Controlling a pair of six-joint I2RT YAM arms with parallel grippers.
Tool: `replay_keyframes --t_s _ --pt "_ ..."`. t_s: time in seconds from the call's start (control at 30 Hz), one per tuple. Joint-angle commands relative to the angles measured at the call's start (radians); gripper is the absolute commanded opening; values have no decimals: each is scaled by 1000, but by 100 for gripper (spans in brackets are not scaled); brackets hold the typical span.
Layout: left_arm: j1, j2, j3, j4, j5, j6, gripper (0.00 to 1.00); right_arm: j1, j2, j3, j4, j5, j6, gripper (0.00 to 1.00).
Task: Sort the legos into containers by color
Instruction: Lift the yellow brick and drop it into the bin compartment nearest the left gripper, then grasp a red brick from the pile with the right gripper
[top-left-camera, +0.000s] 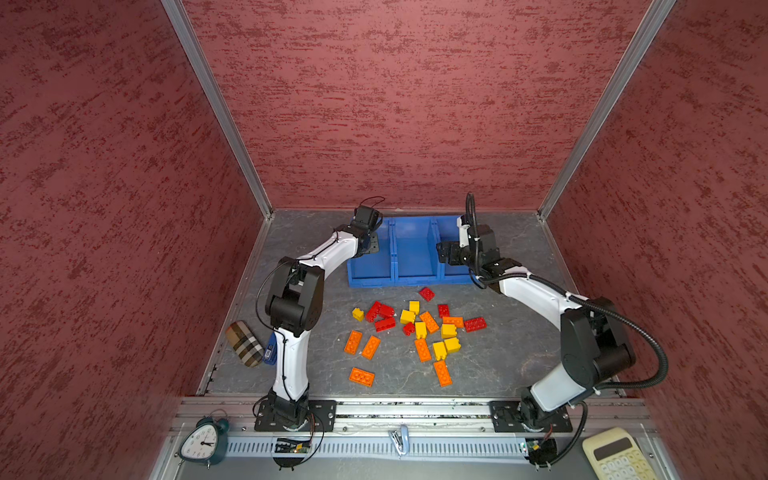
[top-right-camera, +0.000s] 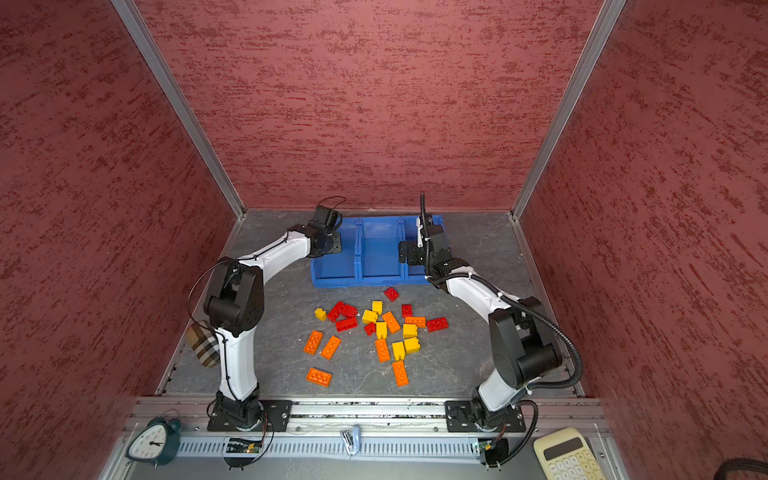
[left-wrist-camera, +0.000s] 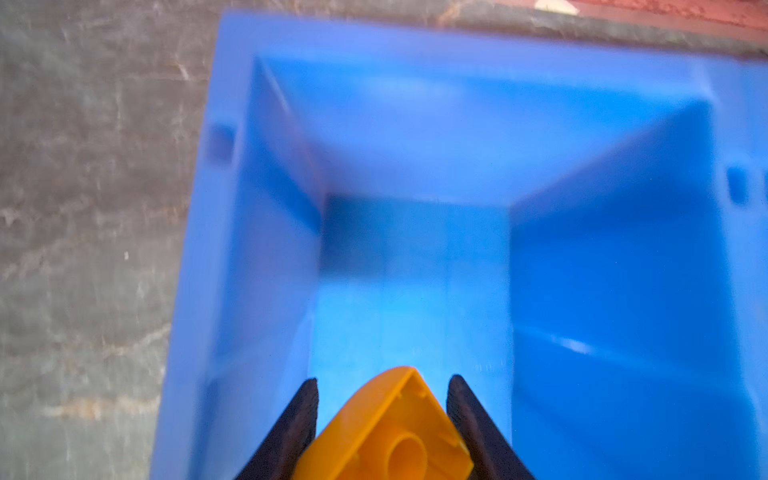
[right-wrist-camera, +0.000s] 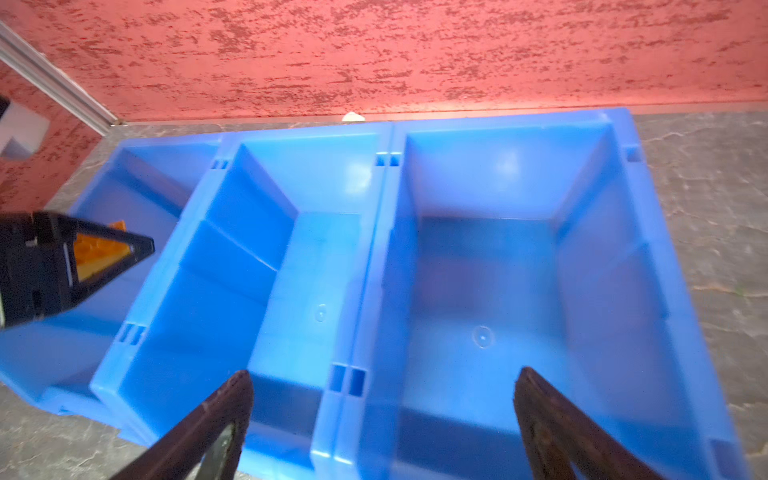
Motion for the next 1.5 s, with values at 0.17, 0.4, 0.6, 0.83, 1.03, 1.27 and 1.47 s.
replay_keyframes --t_s 0.17,0.4,0.6,0.83,1.03,1.27,1.47 --pt "25 160 208 -37 9 88 37 -1 -26 -16 -19 84 8 99" --pt "6 136 176 -34 65 81 66 0 -40 -16 -35 95 -4 99" --pt "-24 39 120 -49 78 67 83 0 -71 -50 -88 50 0 99" --pt "-70 -160 -38 -19 70 -33 100 2 -168 -131 -302 20 133 99" --pt "-101 -358 -254 59 40 -141 99 2 -281 -253 -559 62 294 99" --pt "-92 -470 -425 -50 -140 -259 99 3 -250 -305 -703 102 592 99" --pt "-85 -504 -530 -81 -169 -300 99 6 -164 -266 -725 131 756 99"
